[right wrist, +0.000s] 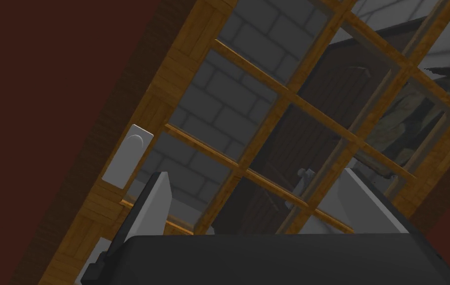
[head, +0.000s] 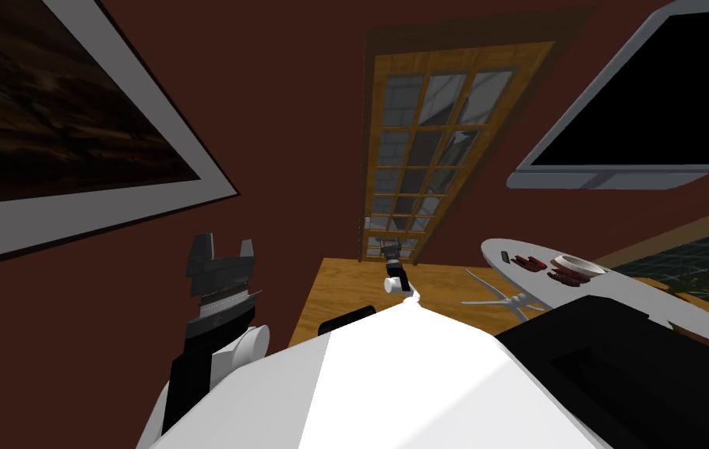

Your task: Pull the door open

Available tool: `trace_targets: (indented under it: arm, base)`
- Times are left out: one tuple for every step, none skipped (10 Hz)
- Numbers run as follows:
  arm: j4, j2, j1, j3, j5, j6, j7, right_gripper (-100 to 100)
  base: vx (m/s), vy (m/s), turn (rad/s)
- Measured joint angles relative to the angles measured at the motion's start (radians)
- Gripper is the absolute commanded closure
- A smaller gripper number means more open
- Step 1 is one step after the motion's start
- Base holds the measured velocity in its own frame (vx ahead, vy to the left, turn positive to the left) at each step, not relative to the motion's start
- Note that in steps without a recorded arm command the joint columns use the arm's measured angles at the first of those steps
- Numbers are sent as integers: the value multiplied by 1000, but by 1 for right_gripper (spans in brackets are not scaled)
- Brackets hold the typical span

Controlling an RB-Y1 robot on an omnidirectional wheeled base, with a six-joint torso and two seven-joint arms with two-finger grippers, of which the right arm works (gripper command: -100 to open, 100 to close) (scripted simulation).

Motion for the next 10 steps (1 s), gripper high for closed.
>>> trace_targets:
  arm:
    - [25, 0, -6, 0, -10, -9, -21, -100]
    - [43, -2, -9, -1, -21, -14, -43, -100]
    - [65, -3, -15, -2, -31, -20, -64, -100]
    - [85, -1, -24, -2, -35, -27, -75, -100]
    - [106, 0, -32, -3, -42, -33, -86, -100]
    - [143, -3, -47, -4, -51, -45, -106, -100]
    - [165, -3, -55, -6, -62, -51, -127, -100]
    - [197, -5, -65, -6, -71, -62, -149, -100]
    - [221, -4, -71, -6, -80, -70, -169, -100]
    - [247, -1, -82, -8, -90, -78, -186, -100]
  base:
    - [90, -24, 70]
    - [92, -20, 88]
    - [69, -14, 33]
    - [60, -14, 48]
    - [75, -19, 90]
    - [103, -16, 95]
    - [94, -21, 81]
    - [97, -25, 79]
    - [96, -37, 82]
    - [95, -30, 80]
